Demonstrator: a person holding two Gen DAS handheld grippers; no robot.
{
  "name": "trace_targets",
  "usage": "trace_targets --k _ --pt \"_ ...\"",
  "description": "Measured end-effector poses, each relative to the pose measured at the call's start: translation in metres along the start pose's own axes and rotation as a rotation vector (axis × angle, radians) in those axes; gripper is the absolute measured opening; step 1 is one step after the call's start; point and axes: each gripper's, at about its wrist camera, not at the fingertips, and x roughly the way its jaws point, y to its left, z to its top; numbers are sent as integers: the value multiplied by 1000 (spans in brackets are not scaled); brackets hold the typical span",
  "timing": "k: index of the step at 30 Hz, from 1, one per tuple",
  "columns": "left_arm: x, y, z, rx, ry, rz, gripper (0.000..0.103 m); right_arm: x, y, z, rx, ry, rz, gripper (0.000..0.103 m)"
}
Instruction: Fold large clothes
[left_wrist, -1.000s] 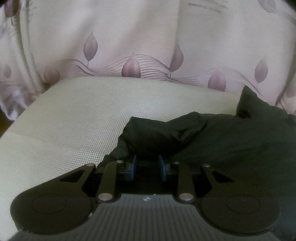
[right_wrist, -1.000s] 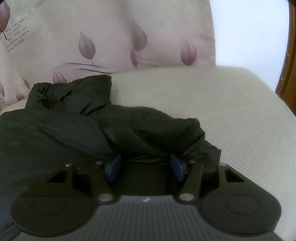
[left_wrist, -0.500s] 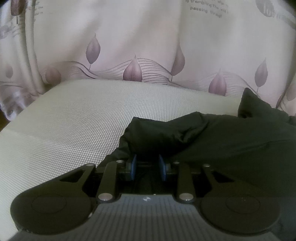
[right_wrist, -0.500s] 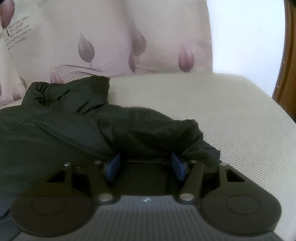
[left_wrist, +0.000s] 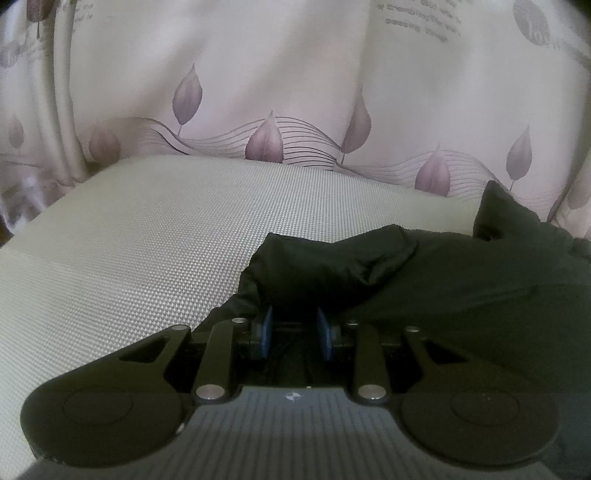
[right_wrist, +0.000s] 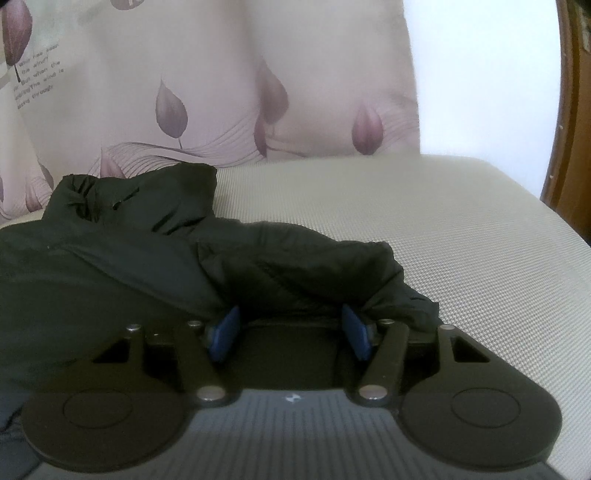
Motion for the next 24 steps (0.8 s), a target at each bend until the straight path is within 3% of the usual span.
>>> trace_targets --k 7,10,13,18,22,24 --pt "-6 -2 5 39 26 24 35 -15 -3 25 35 65 11 66" --pt "-13 -1 9 47 24 31 40 -57 5 38 16 -88 5 66" --pt "-22 0 8 50 12 36 45 -90 29 51 5 -161 113 66" --pt "-38 2 7 57 -12 46 59 -95 108 55 -132 -105 274 66" --pt "-44 2 7 89 -13 58 63 -62 163 45 -208 -25 284 66" --pt "-47 3 8 96 -9 67 70 -43 178 39 -216 27 280 66"
